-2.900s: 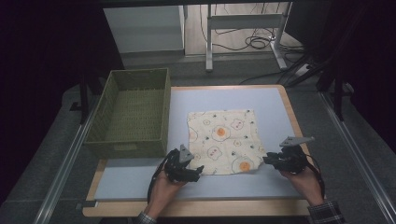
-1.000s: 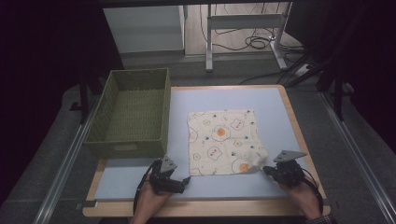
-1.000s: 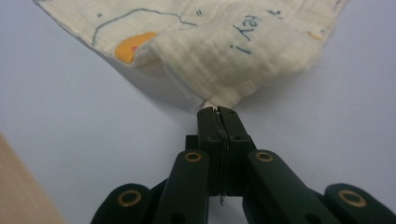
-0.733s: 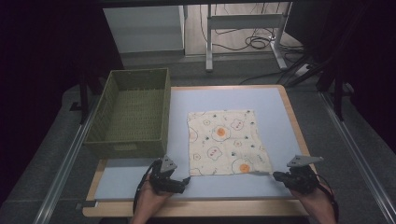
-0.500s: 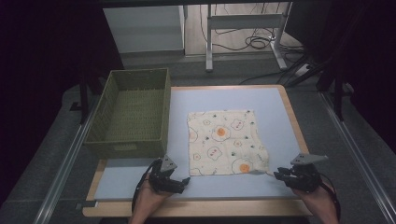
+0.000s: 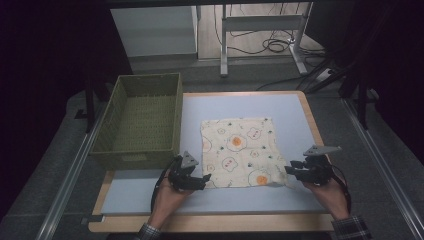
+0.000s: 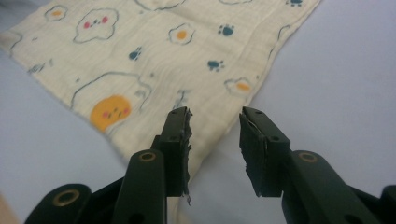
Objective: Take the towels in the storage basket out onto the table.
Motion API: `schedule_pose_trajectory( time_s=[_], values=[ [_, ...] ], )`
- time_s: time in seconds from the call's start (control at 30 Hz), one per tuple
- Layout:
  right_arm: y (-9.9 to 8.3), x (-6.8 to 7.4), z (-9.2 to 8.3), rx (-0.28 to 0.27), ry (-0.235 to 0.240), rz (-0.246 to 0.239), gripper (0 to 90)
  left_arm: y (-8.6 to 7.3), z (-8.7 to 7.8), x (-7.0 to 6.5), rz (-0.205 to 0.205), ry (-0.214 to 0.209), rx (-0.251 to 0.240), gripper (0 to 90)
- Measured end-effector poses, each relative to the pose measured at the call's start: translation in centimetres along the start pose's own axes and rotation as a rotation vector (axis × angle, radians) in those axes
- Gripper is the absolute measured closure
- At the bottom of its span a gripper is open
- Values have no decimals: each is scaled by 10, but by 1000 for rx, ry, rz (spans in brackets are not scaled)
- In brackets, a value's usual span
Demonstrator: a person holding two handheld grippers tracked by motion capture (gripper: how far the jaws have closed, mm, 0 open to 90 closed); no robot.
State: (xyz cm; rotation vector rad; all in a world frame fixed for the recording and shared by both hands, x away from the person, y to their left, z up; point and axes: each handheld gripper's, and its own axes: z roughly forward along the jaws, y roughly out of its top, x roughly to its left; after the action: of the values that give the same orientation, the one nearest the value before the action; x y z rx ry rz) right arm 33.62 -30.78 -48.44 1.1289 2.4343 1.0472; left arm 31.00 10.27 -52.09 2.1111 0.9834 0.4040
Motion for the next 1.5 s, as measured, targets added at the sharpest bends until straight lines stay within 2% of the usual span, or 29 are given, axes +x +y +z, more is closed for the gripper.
schedule_pose_trajectory(
  time_s=[0.17, 0.3, 0.37, 0.5, 0.8, 0.87, 1.0, 1.07, 1.13, 1.17, 1.2, 1.23, 1.33, 1.4, 1.5],
  values=[
    [16, -6, 16, -5, -10, -5, 620, 22, 17, 3, 9, 29, 7, 276],
    [29, -11, 26, -10, -20, -12, 620, 37, 30, 14, 1, 60, 2, 316],
    [35, -13, 30, -12, -28, -21, 620, 44, 36, 19, -18, 47, -6, 369],
    [48, -20, 41, -9, -46, -39, 625, 59, 52, 22, -13, 95, 3, 361],
    [69, -38, 67, -10, -54, -29, 669, 79, 75, 40, -56, 150, -1, 411],
    [73, -43, 73, -9, -65, -19, 689, 83, 79, 44, -70, 157, -2, 418],
    [78, -54, 88, -12, -88, 22, 705, 87, 85, 48, -73, 174, 1, 421],
    [78, -58, 99, 4, -92, 31, 701, 87, 87, 49, -77, 177, 5, 420],
    [76, -59, 107, 30, -116, 28, 701, 86, 89, 50, -77, 181, 8, 415],
    [75, -58, 111, 51, -133, 22, 734, 86, 89, 50, -77, 182, 9, 415],
    [74, -57, 112, 37, -134, 20, 850, 86, 90, 51, -79, 182, 9, 414],
    [73, -57, 112, 27, -128, 27, 885, 86, 90, 51, -79, 182, 8, 409],
    [73, -55, 110, 43, -135, 15, 900, 86, 91, 53, -81, 184, 7, 406],
    [72, -58, 105, 62, -166, -3, 900, 87, 92, 55, -88, 184, 5, 403],
    [65, -68, 93, 72, -188, 10, 900, 89, 94, 58, -94, 186, 5, 403]
  ],
)
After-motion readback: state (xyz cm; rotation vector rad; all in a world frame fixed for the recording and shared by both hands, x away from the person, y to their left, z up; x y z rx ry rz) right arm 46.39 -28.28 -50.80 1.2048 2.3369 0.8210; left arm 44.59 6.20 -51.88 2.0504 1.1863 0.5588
